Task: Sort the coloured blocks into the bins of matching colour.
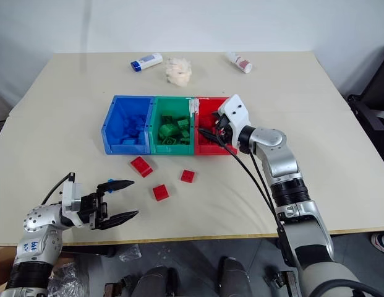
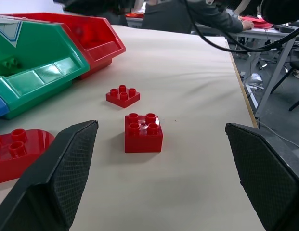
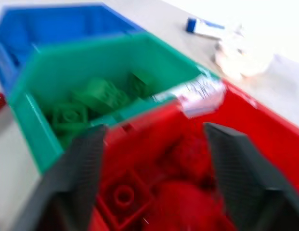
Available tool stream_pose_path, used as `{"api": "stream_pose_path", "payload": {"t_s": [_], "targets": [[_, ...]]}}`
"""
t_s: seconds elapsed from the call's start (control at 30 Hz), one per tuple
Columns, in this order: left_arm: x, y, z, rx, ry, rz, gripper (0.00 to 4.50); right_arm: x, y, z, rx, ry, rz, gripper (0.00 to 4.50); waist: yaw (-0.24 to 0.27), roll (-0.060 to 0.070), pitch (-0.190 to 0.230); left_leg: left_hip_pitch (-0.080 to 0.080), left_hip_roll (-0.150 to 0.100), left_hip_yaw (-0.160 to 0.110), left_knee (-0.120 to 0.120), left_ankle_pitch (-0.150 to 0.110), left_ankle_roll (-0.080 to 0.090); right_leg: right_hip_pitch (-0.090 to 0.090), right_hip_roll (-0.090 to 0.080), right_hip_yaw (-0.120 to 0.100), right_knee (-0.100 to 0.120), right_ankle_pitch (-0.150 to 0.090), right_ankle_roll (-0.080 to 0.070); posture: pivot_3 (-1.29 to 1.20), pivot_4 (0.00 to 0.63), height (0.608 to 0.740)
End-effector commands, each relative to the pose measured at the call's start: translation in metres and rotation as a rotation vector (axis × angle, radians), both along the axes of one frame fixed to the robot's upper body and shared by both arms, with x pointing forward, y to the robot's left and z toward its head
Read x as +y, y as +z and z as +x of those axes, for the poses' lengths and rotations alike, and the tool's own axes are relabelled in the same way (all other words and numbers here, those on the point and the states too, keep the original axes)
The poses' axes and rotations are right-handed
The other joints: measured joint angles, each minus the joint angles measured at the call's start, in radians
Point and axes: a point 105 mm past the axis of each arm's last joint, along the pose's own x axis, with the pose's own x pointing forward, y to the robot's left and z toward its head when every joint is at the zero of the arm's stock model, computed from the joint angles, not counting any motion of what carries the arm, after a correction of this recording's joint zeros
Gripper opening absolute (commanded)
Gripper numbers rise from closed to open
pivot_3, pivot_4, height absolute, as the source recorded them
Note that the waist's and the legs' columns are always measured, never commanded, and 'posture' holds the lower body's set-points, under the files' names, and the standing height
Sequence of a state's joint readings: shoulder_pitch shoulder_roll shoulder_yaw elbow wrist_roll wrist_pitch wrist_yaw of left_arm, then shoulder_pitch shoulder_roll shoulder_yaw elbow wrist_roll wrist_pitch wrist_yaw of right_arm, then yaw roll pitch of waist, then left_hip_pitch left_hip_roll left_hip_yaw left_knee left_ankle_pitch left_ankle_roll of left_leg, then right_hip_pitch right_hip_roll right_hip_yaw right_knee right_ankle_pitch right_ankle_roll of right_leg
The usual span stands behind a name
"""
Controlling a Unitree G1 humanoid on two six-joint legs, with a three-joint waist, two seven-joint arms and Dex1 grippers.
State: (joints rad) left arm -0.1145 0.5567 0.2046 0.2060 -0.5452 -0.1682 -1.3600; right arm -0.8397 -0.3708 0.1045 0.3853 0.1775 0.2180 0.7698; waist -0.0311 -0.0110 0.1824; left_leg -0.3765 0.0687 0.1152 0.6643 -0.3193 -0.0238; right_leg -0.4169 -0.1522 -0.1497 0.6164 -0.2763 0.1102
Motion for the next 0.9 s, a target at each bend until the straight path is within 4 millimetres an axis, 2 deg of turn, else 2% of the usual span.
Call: {"api": "stream_pose_path", "payload": {"t_s": [0.03,0.13,0.27,0.33,0.43,0.53,0.6,0.67,0.77,0.9], "targets": [[-0.001,0.004,-0.001,-0.032,-0.018,0.009,4.50,0.000,0.009,-0.010,-0.061,0.028,0.014,4.45,0.000,0.000,0.000,0.000,0.000,0.000,0.000,0.000,0.000,0.000,0.000,0.000,0.000,0.000,0.000,0.00,0.150,0.740],[-0.001,0.004,0.000,-0.031,-0.024,0.009,4.50,-0.001,0.001,-0.028,-0.040,0.082,0.002,4.45,0.000,0.000,0.000,0.000,0.000,0.001,0.001,0.000,0.000,0.000,0.000,0.001,0.000,0.000,0.000,0.00,0.150,0.740],[-0.002,0.004,0.002,-0.026,-0.036,0.009,4.50,-0.010,-0.020,-0.071,0.034,0.205,-0.053,4.45,0.006,0.000,0.000,0.000,0.000,0.000,0.001,-0.001,0.000,0.000,0.000,0.001,0.000,0.000,0.000,0.00,0.150,0.740],[-0.001,0.004,0.004,-0.024,-0.039,0.009,4.50,-0.017,-0.024,-0.088,0.058,0.236,-0.055,4.45,0.005,0.000,0.000,0.000,0.000,0.000,0.001,-0.001,0.001,0.000,0.000,0.001,0.000,0.000,0.000,0.00,0.150,0.740],[0.002,0.004,0.007,-0.022,-0.041,0.014,4.50,-0.040,-0.040,-0.115,0.136,0.242,-0.106,4.45,0.005,0.000,0.000,0.000,0.000,0.001,0.001,-0.001,0.001,0.000,0.000,0.002,0.000,0.000,0.000,0.00,0.150,0.740],[0.004,0.005,0.009,-0.021,-0.043,0.017,4.50,-0.062,-0.053,-0.131,0.206,0.213,-0.170,4.45,0.003,0.000,0.000,0.001,0.000,0.001,0.002,-0.001,0.001,0.001,0.001,0.002,-0.001,0.000,0.000,0.00,0.150,0.740],[0.006,0.005,0.011,-0.020,-0.044,0.021,4.50,-0.075,-0.059,-0.138,0.237,0.186,-0.205,4.45,0.002,0.000,0.000,0.002,0.000,0.002,0.002,-0.001,0.001,0.001,0.001,0.003,-0.002,0.000,0.000,0.00,0.150,0.740],[0.006,0.005,0.012,-0.020,-0.046,0.023,4.50,-0.078,-0.061,-0.140,0.246,0.179,-0.217,4.45,0.003,0.000,0.000,0.003,0.000,0.002,0.002,-0.001,0.001,0.001,0.001,0.003,-0.002,0.000,0.000,0.00,0.150,0.740],[0.004,0.007,0.015,-0.027,-0.048,0.020,4.50,-0.068,-0.063,-0.137,0.249,0.198,-0.217,4.45,0.003,0.000,0.000,0.003,0.001,0.002,0.002,-0.001,0.001,0.001,0.001,0.003,-0.004,0.000,0.000,0.00,0.150,0.740],[0.001,0.007,0.015,-0.029,-0.053,0.018,4.50,-0.041,-0.065,-0.128,0.237,0.245,-0.193,4.45,0.002,0.000,0.000,0.003,0.001,0.002,0.002,-0.001,0.001,0.001,0.001,0.003,-0.004,0.000,0.000,0.00,0.150,0.740]]}}
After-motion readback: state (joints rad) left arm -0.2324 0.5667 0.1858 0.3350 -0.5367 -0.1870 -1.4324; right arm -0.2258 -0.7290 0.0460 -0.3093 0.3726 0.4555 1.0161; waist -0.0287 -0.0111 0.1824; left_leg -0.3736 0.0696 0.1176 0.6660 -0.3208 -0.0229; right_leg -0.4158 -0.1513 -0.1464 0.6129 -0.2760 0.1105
